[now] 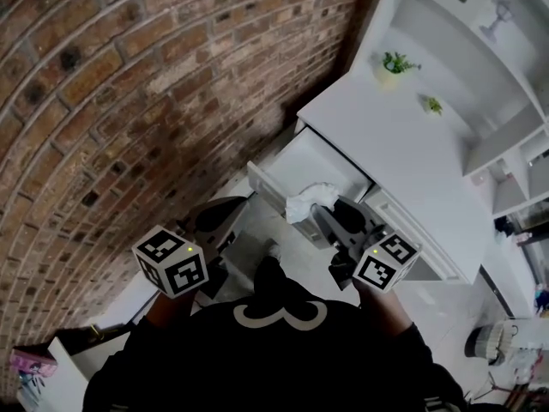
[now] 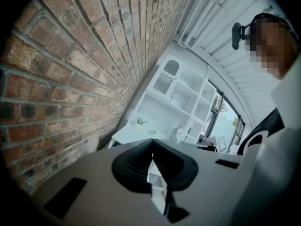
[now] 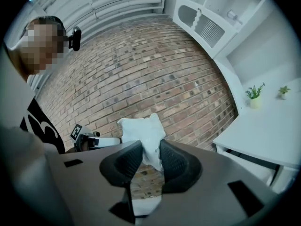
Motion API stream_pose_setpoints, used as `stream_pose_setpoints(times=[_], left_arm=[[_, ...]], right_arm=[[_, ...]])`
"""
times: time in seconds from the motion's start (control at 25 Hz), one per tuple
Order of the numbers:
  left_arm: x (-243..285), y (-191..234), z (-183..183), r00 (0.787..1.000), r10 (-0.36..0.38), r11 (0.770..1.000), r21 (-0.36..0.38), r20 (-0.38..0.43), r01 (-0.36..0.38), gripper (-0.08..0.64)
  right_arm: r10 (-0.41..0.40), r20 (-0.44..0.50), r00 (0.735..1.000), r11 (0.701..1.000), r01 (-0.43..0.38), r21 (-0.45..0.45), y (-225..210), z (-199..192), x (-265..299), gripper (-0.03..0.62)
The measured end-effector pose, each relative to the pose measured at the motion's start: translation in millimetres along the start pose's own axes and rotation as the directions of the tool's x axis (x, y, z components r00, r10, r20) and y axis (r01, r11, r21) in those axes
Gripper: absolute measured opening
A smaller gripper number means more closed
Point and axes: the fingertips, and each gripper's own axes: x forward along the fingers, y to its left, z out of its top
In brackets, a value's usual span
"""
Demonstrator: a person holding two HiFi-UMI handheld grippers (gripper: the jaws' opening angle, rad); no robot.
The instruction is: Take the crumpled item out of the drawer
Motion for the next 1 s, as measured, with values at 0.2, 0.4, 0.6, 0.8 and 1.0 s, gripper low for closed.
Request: stream_pose_setpoints(times=[0.2, 0.4, 0.6, 0.8, 1.0], left_arm=[[8, -5, 3, 1.000, -0.022, 1.000, 0.002, -0.005, 0.022, 0.003], [17, -6, 17, 0.999, -0.037, 0.999, 0.018, 0.000, 0.037, 0.003], [30, 1, 26, 0.999, -0.044, 0.999, 0.020, 0.001, 0.044, 0.003], [42, 7, 37, 0.999, -0.036, 0.999, 0.020, -0.003, 0.036, 0.003], [55, 16, 38, 0.999, -0.041, 0.999, 0.016, -0.018, 0.042, 0.003]], right_arm=[[-0.010, 0.033, 0.999, 1.000, 0.010, 0.013, -4, 8, -8, 0.118], [-0.019, 0.047, 0.999, 1.000, 0.019, 0.004, -11, 20, -6, 0.117], [-0.027, 0.049, 0.998, 1.000, 0.027, -0.003, -22, 30, -1, 0.117], [-0.026, 0.052, 0.998, 1.000, 0.027, -0.005, -35, 38, 8, 0.117], [-0.025, 0.054, 0.998, 1.000, 0.025, 0.004, -46, 40, 17, 0.116]])
